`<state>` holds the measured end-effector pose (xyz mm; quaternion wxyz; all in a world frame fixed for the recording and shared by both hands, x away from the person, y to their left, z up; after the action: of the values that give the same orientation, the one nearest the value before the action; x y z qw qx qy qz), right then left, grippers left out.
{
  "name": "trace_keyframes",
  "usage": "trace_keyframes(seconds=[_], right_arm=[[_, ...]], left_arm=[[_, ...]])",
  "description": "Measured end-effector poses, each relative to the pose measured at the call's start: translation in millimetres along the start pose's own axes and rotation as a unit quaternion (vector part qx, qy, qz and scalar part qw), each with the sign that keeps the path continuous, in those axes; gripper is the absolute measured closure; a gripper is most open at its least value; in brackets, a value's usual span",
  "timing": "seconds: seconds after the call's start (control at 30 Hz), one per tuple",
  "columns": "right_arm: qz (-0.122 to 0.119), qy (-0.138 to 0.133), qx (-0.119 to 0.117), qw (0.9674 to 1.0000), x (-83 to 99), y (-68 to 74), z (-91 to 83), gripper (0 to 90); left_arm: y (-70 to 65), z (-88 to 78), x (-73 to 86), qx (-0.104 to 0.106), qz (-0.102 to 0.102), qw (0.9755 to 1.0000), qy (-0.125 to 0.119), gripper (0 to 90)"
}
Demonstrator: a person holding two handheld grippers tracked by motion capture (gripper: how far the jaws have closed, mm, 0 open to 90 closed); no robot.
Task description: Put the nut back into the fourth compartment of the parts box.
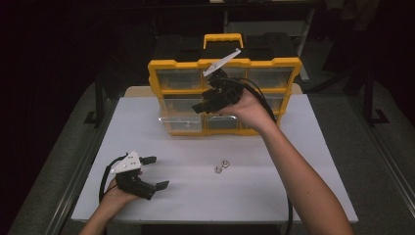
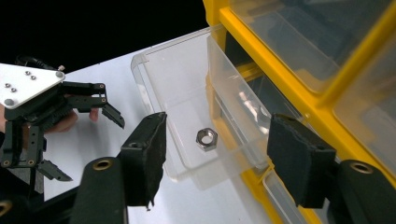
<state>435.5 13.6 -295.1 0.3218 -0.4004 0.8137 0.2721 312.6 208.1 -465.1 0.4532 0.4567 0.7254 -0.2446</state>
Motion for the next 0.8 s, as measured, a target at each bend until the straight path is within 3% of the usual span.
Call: trace_keyframes(seconds=[0.07, 0.27, 0.33, 0.47, 0.63, 0.8], right_arm=[[0.01, -0.003, 0.0, 0.9999, 2.6, -0.1, -3.4, 35.3], [-0.006, -0.002, 0.006, 1.0, 15.4, -3.9, -8.2, 30.9], [0.004, -0.005, 0.002, 1.0, 19.4, -3.1, -9.3, 30.3], [-0.004, -0.003, 0.01, 0.9999, 29.9, -7.8, -10.2, 30.2], [0.002, -0.003, 0.011, 0.9999, 44.3, -10.0, -8.2, 30.0], [-0.008, 0.002, 0.013, 0.9999, 56.8, -10.5, -4.6, 29.9]], left_arm=[[0.1, -0.1, 0.1, 0.001, 0.0, 1.0, 0.0, 0.5], [-0.2, -0.3, 0.7, 0.002, -0.002, 1.0, 0.001, 0.5], [0.0, -0.1, 0.9, 0.003, 0.0, 1.0, 0.001, 0.5], [-0.8, 0.1, 1.2, 0.005, 0.0, 1.0, 0.002, 0.5], [-0.2, 0.1, 1.7, 0.005, 0.001, 1.0, 0.003, 0.5], [-0.6, 0.2, 2.4, 0.007, 0.004, 1.0, 0.006, 0.5]])
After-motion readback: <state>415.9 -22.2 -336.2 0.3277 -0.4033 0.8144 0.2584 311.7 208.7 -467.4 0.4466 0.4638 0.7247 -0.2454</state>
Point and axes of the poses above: each handheld gripper's, and its own axes: z roughly forward along the jaws, x roughly out of its underside, y roughly to its left, the point moved 8 cm from there along z, roughly forward along the jaws, and after that the axes turned 9 degrees about z, right-handed, at the moved point
